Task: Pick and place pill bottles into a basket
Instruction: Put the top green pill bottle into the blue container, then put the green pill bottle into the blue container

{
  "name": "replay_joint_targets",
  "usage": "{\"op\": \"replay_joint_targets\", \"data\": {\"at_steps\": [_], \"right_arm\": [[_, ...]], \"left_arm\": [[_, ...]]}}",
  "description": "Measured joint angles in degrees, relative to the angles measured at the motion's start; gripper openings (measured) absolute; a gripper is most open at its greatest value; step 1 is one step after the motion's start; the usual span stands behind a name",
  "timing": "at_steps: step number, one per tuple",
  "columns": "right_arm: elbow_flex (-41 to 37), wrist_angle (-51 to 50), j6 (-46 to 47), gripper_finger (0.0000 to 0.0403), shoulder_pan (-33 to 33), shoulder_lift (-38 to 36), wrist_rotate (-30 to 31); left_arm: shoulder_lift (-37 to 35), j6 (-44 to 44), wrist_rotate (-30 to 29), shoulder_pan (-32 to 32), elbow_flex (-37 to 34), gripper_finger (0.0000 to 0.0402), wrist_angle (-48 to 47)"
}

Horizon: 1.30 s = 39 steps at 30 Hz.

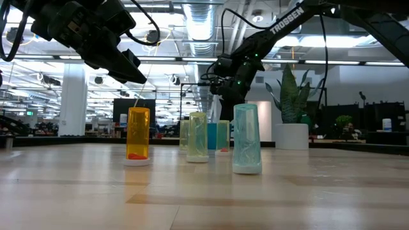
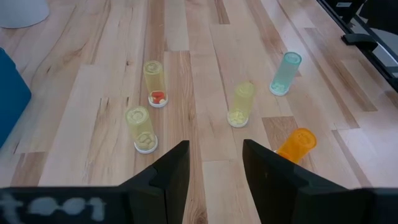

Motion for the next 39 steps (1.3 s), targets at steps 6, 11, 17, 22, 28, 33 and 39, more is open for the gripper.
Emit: {"op": "replay_joint_targets", "data": {"at_steps": [6, 11, 17, 22, 28, 33, 39], "right_arm": [[0.0, -0.2, -0.5, 0.0123, 0.0, -0.2, 0.1], [1.9, -3.4, -0.9, 0.0123, -0.4, -0.3, 0.2], [5.5, -10.3, -1.5, 0.0123, -0.4, -0.3, 0.2], [7.9, -20.7, 0.6, 0.0123, 0.6, -0.3, 0.0], [7.5, -35.4, 4.4, 0.0123, 4.7, -0.3, -1.4], [7.2, -41.3, 7.2, 0.0121, 11.2, -0.7, -3.8], [7.2, -41.7, 11.0, 0.0121, 22.0, -4.4, -3.9]], "left_arm": [[0.0, 0.0, 0.0, 0.0, 0.0, 0.0137, 0.0], [0.0, 0.0, 0.0, 0.0, 0.0, 0.0137, 0.0], [0.0, 0.0, 0.0, 0.0, 0.0, 0.0137, -0.1], [0.0, 0.0, 0.0, 0.0, 0.0, 0.0137, -0.2], [0.0, -0.2, 0.0, 0.0, 0.0, 0.0137, -0.2], [0.0, -0.6, 0.0, 0.0, 0.0, 0.0137, -0.2], [0.0, -0.6, 0.1, -1.0, 0.0, 0.0137, -0.2]]}}
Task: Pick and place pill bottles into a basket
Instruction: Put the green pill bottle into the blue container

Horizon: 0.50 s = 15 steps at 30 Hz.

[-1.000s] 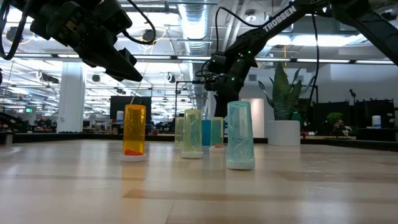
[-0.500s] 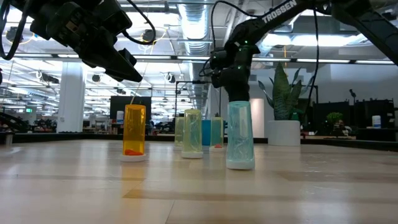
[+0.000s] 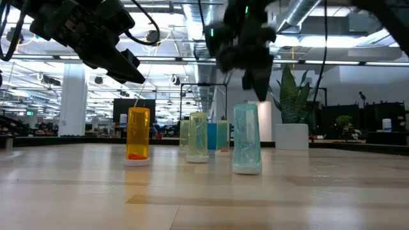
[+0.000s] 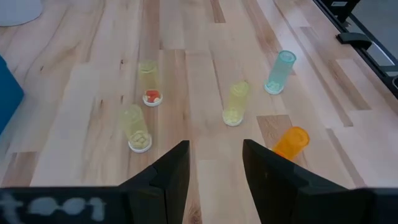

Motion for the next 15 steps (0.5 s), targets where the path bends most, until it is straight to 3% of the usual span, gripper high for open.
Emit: {"op": "replay_joint_targets", "data": {"at_steps": [6, 15], "right_arm": [[0.0, 3.8, 7.8, 0.0118, 12.9, -6.4, 4.6], [0.0, 11.7, 21.7, 0.0118, 34.1, -11.9, 24.2]], "left_arm": [[0.0, 0.0, 0.0, -1.9, 0.0, 0.0137, 0.1], [0.0, -1.4, 0.1, -4.2, 0.0, 0.0137, 0.9]]}}
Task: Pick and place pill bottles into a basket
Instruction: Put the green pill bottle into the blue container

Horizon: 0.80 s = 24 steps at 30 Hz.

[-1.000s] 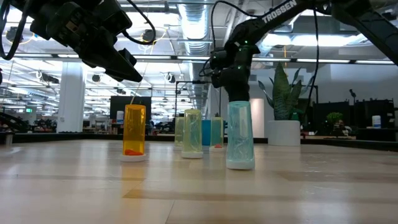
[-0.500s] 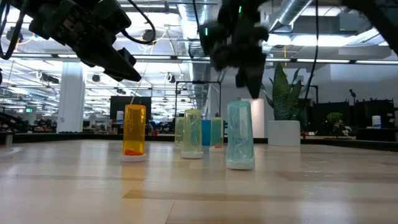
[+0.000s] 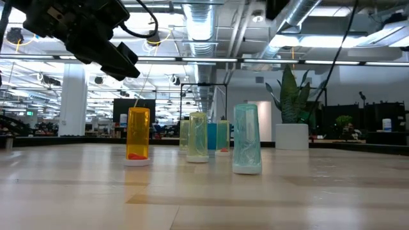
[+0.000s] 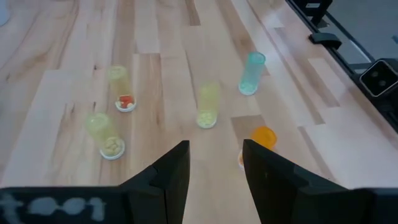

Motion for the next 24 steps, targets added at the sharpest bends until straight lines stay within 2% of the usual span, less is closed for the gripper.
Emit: {"op": "replay_joint_targets", "data": {"at_steps": [4, 12, 17, 20, 24], "right_arm": [[0.0, 1.6, 4.8, 0.0118, 6.3, 2.2, 6.8], [-1.3, 0.5, 17.8, 0.0118, 14.3, 8.3, 22.6], [-10.1, 4.0, 32.0, 0.0118, 19.5, 7.6, 31.1], [-16.9, 11.4, 39.1, 0.0118, 22.6, 6.4, 37.0], [-25.6, 25.4, 42.9, 0.0118, 25.5, 6.2, 43.0]], "left_arm": [[0.0, -1.6, 0.0, -1.1, 0.0, 0.0137, 0.3], [0.0, -2.4, -0.1, -4.2, 0.0, 0.0137, 1.3], [0.0, -3.1, -0.1, -7.2, 0.0, 0.0137, 3.1], [0.0, -3.0, -0.1, -8.7, 0.0, 0.0137, 4.0], [0.0, -2.7, -0.2, -9.4, 0.0, 0.0137, 5.4]]}}
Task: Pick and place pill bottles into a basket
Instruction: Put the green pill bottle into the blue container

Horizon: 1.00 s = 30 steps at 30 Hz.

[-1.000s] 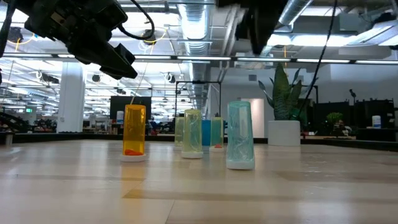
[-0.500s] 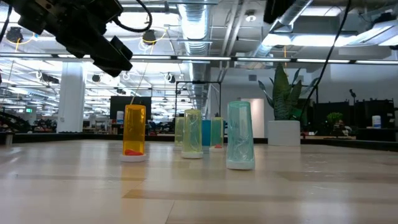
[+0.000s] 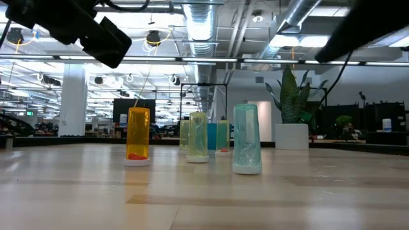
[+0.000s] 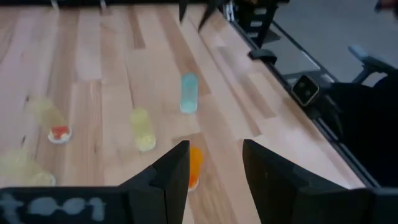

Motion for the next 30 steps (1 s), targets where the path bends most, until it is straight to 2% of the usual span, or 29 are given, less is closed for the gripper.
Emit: {"op": "replay_joint_targets", "data": {"at_steps": [5, 8, 12, 17, 21, 25, 30], "right_arm": [[-12.9, 21.2, 2.9, 0.0118, 1.4, 0.0, 6.9], [-18.9, 31.9, 2.2, 0.0118, 0.9, 0.0, 7.3], [-23.7, 39.6, 2.3, 0.0118, -0.8, 0.0, 7.3], [-24.9, 40.5, 10.8, 0.0118, -4.1, 0.0, 6.7], [-24.9, 41.2, 17.1, 0.0118, -6.5, 0.0, 2.8], [-23.5, 41.3, 14.3, 0.0118, -7.5, 0.0, -1.6], [-23.0, 40.6, 13.0, 0.0118, -7.8, 0.0, -4.3]], "left_arm": [[0.0, 0.1, 0.0, 0.0, 0.0, 0.0137, 1.2], [0.0, 0.7, 0.0, 0.0, 0.0, 0.0137, 1.3], [0.0, 1.7, 0.0, 0.0, 0.0, 0.0137, 1.2], [0.0, 3.7, -1.6, 0.0, 0.0, 0.0137, 1.2], [0.0, 3.8, -4.7, 0.1, 0.0, 0.0137, 1.2], [0.0, 3.8, -7.6, 0.1, 0.0, 0.0137, 1.2], [0.0, 4.7, -7.8, 0.1, 0.0, 0.0137, 1.2]]}}
